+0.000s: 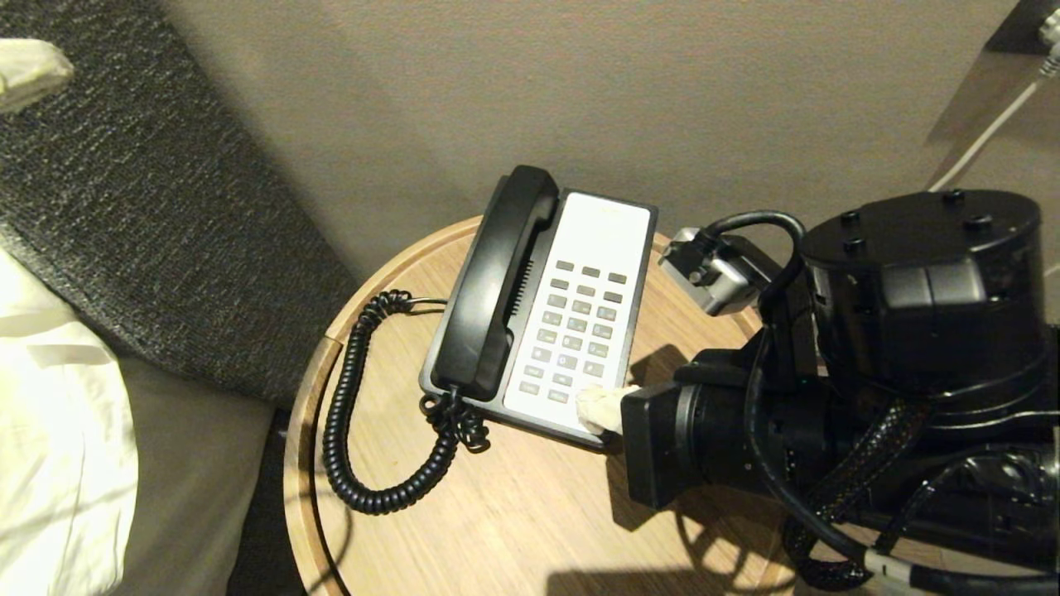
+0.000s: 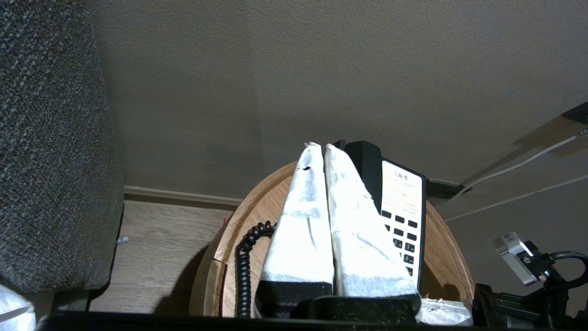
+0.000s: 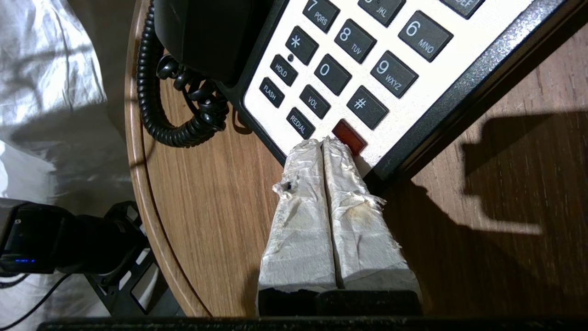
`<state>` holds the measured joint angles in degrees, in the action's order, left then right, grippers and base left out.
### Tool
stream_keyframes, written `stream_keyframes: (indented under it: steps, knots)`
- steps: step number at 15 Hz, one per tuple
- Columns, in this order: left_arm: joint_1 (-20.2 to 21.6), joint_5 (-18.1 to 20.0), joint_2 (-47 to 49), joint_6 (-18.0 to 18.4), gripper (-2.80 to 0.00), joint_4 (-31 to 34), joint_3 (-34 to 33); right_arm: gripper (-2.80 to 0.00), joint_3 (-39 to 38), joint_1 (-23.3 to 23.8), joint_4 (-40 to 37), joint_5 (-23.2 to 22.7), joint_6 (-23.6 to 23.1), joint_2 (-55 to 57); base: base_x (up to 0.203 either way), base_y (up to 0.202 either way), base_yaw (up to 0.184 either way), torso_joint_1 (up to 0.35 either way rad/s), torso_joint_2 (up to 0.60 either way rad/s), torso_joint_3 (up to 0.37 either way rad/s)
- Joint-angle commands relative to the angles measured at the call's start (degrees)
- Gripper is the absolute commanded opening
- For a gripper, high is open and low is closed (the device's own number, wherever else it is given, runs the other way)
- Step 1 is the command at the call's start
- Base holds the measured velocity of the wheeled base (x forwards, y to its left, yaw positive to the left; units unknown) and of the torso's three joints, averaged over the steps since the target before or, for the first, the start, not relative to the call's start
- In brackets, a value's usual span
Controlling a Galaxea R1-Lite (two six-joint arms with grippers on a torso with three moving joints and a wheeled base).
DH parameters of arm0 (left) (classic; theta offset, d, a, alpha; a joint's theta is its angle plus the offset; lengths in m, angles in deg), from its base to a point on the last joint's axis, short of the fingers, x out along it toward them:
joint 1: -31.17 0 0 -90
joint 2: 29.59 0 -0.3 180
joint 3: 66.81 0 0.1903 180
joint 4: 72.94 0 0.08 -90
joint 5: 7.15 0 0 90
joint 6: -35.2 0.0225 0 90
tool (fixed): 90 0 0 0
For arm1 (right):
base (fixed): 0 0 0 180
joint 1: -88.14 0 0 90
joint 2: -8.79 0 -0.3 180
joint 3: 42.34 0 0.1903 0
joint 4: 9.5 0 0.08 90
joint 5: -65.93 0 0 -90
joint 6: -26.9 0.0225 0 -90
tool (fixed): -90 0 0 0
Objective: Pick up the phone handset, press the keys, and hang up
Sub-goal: End the call using the dial pad
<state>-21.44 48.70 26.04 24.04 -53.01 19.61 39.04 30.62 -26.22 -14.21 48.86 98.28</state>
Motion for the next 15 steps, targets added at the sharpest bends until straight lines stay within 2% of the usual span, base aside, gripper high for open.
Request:
stream_keyframes:
  steps: [1, 15]
  knots:
    - [0.01, -0.22, 0.17, -0.1, -2.8, -0.08, 0.05, -2.8, -0.01, 0.47, 0.04, 0.07, -0.14, 0.25, 0.0, 0.0, 0.0, 0.0, 0.0, 0.0]
    - [-0.01, -0.13, -0.61, -0.18, -2.8, -0.08, -0.41, -2.8, -0.65, 0.91, 1.58, -0.07, -0.87, -0.27, 0.0, 0.0, 0.0, 0.0, 0.0, 0.0]
